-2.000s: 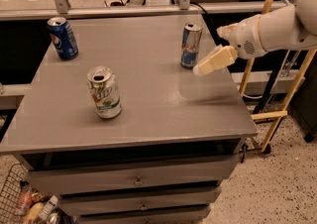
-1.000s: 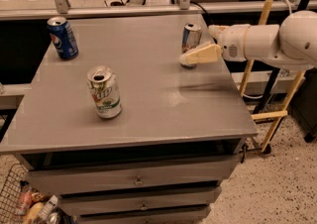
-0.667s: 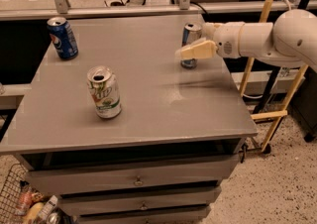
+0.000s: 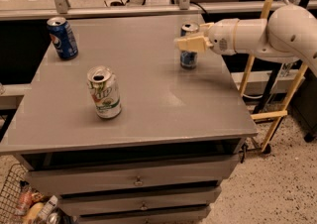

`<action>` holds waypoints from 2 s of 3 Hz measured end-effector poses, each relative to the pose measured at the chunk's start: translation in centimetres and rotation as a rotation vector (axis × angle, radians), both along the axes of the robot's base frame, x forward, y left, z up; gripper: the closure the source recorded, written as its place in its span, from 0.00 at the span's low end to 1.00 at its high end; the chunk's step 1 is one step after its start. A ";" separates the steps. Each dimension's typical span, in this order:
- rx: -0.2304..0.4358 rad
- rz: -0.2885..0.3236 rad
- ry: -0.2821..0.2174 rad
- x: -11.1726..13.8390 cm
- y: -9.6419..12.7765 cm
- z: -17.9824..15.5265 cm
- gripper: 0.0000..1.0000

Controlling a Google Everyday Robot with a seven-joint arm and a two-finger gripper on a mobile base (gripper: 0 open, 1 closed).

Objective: Knock redbull can over

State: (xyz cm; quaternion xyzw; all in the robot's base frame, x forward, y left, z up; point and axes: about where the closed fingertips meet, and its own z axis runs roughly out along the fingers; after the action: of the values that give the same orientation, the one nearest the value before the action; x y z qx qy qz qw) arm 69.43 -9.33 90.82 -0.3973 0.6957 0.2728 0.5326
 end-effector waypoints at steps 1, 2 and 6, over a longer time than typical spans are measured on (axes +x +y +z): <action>-0.079 0.052 -0.027 -0.1 0.3 0.8 0.74; -0.229 0.162 -0.066 -0.4 1.2 1.6 0.97; -1.027 0.863 -0.103 -5.2 6.0 -3.2 1.00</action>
Offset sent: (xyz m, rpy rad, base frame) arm -0.0072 0.0139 0.0344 -0.5356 -0.1484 0.3775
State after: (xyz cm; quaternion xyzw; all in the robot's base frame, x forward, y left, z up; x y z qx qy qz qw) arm 64.22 -3.31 87.66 -0.8552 0.4896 0.0764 0.1520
